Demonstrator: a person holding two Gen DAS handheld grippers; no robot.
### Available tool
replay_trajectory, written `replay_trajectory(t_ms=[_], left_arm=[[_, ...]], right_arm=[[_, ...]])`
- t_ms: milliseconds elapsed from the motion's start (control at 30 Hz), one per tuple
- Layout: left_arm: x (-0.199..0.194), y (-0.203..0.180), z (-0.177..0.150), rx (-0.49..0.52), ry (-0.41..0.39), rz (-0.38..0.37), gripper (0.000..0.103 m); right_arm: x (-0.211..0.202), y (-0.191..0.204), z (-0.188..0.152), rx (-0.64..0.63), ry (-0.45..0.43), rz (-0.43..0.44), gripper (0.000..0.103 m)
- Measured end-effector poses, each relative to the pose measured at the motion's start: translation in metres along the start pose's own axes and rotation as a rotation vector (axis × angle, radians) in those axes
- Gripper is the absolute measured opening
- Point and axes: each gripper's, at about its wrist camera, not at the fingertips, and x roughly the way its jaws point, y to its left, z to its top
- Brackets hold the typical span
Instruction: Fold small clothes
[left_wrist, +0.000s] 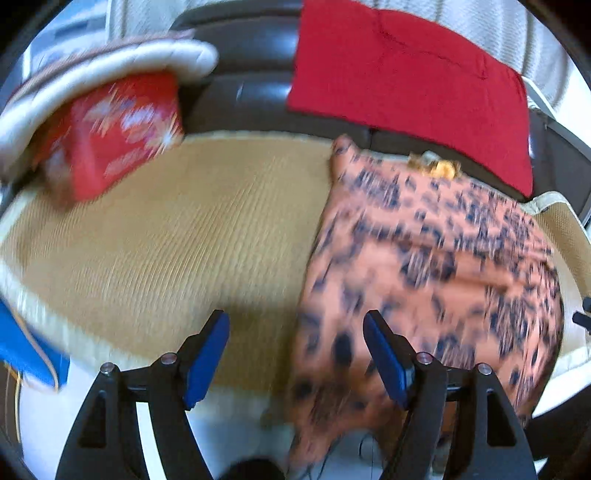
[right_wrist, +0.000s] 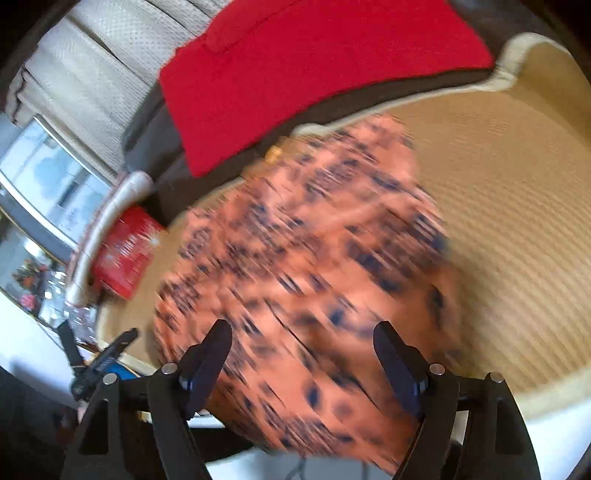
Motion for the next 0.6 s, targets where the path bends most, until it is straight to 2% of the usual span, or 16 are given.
replay_trajectory(t_ms=[67,167,267,333,467,533,600], left_arm=[[0.003,0.009,-0.020,-0.032,0.048,-0.011,0.076],[0.011,0.017,-0.049,-0.080,0.115,-0.053,0.076],[0.014,0.017,-0.059,-0.099,0.144,-0.096,0.076],[0.018,0.016,-0.061,-0.110,0.157,-0.119,0.076],[0.034,0.015,-0.068,-0.129,0.219,-0.138,0.076],[0.040,0.013,-0.070,-0.122,0.234,-0.139,0.076],[0.049,0.010,-0.074,-0.121,0.270,-0.168,0.076]], right_arm=[[-0.009,-0.018,-0.021,0.018,0.045,-0.025,0.082],[-0.007,-0.042,-0.045,0.026,0.119,-0.126,0.082],[0.012,-0.069,-0.059,0.054,0.250,-0.180,0.082],[0.023,-0.081,-0.064,0.053,0.281,-0.200,0.082],[0.053,-0.100,-0.078,0.053,0.414,-0.204,0.082],[0.064,-0.103,-0.080,0.036,0.448,-0.217,0.082],[0.069,-0.104,-0.078,0.037,0.444,-0.198,0.082]])
